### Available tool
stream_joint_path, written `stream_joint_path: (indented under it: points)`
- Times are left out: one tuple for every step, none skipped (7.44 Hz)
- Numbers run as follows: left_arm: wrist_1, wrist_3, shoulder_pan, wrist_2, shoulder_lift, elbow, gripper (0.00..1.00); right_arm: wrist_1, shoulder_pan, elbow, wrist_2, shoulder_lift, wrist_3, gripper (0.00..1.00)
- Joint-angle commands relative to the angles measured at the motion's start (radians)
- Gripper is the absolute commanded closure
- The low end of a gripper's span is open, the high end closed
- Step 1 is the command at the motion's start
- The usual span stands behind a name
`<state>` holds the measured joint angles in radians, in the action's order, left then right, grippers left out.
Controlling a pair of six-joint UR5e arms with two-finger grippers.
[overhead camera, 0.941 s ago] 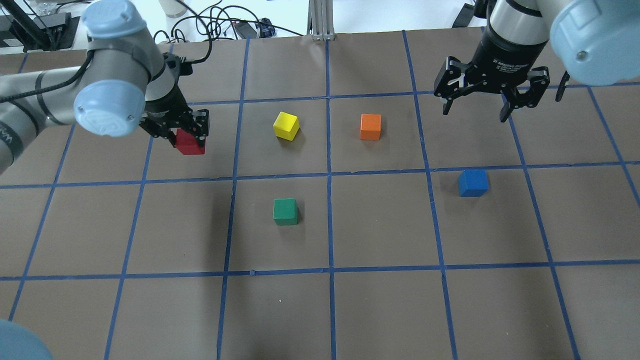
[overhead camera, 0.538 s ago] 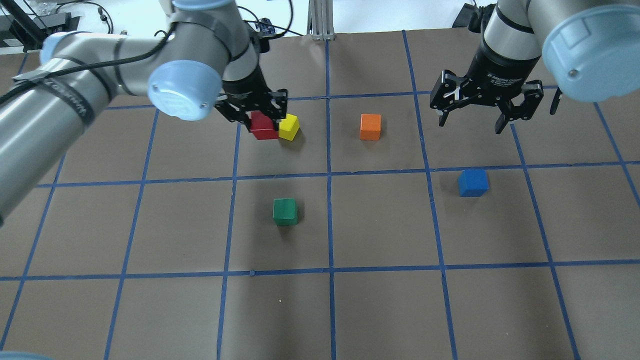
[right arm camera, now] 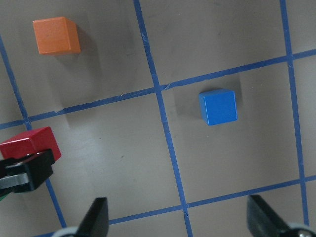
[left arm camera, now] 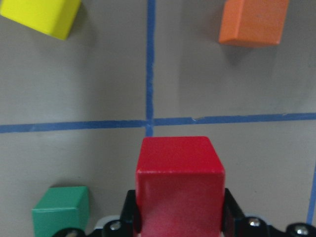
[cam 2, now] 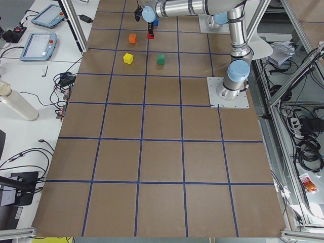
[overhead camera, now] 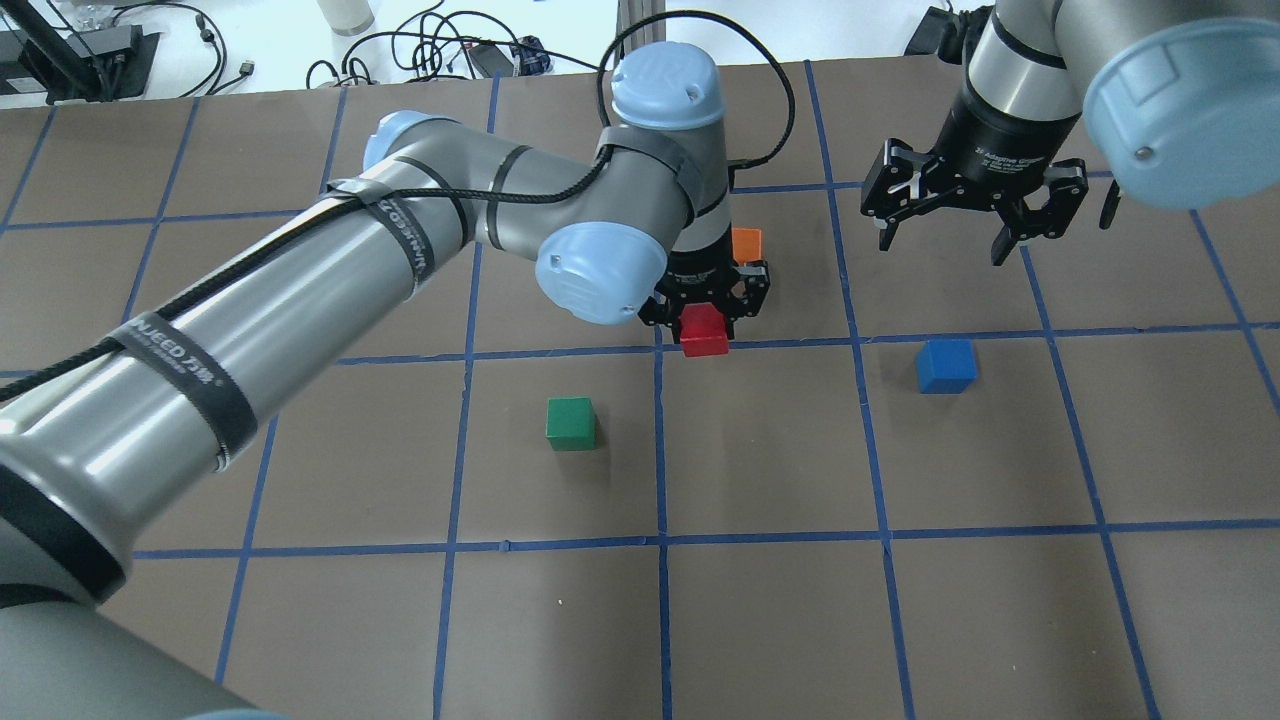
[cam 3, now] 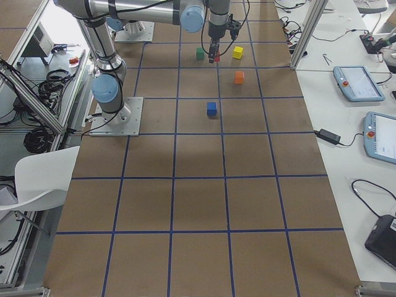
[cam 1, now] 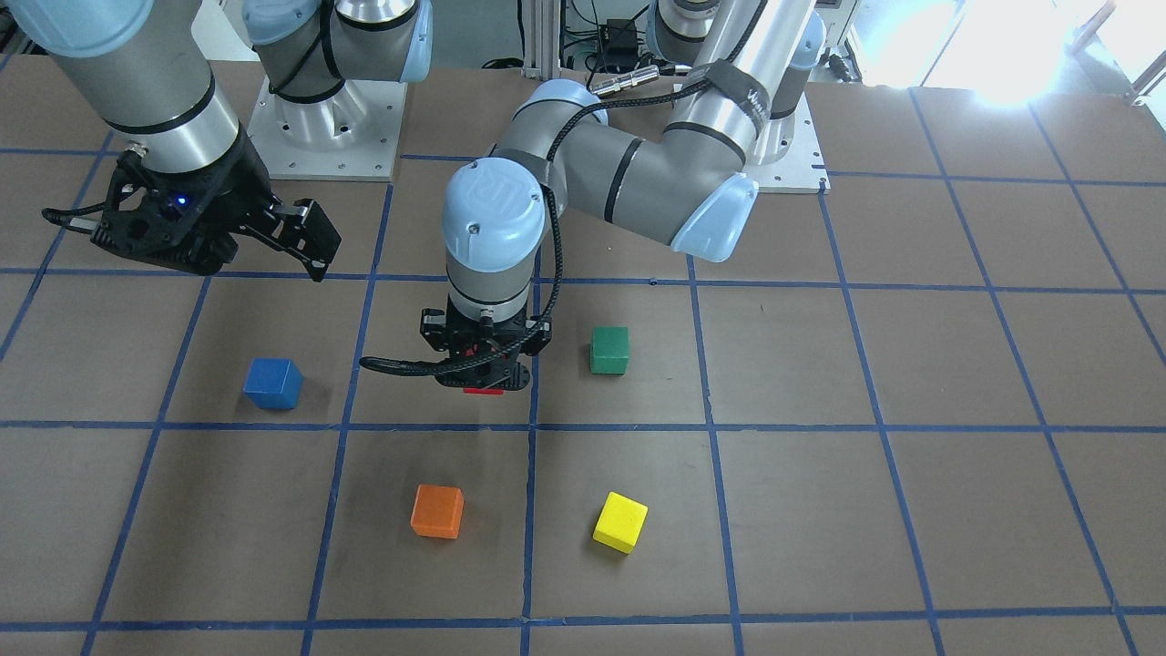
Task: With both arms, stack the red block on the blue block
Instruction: 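Lift the red cube and carry it toward the table centre, then set the red cube down and open the left gripper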
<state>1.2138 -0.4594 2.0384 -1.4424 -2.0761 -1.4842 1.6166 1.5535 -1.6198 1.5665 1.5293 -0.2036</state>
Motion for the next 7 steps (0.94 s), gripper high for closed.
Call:
stream_joint_path:
  points:
    - [-0.023,-0.042,0.043,-0.006,-0.060,0.001,0.99,0.000,-0.001,0.001,0.001,0.000,0.003,0.00]
    - [-0.023,-0.045,0.048,-0.004,-0.079,0.001,0.97,0.000,0.000,0.001,0.000,0.000,0.003,0.00]
    - [-0.028,-0.050,0.055,-0.006,-0.091,0.001,0.84,0.000,0.000,0.003,0.001,0.000,0.003,0.00]
    - [-0.034,-0.050,0.059,-0.006,-0.093,0.001,0.48,0.000,0.000,0.005,0.001,0.000,0.006,0.00]
    - [-0.034,-0.048,0.057,-0.007,-0.091,0.001,0.14,0.000,-0.001,0.006,0.001,-0.001,0.004,0.00]
    - [-0.034,-0.045,0.057,-0.004,-0.087,0.001,0.13,0.000,-0.001,0.008,0.001,0.000,0.004,0.00]
    - [-0.019,-0.036,0.049,-0.004,-0.059,0.001,0.07,0.000,0.000,0.009,0.003,-0.001,0.004,0.00]
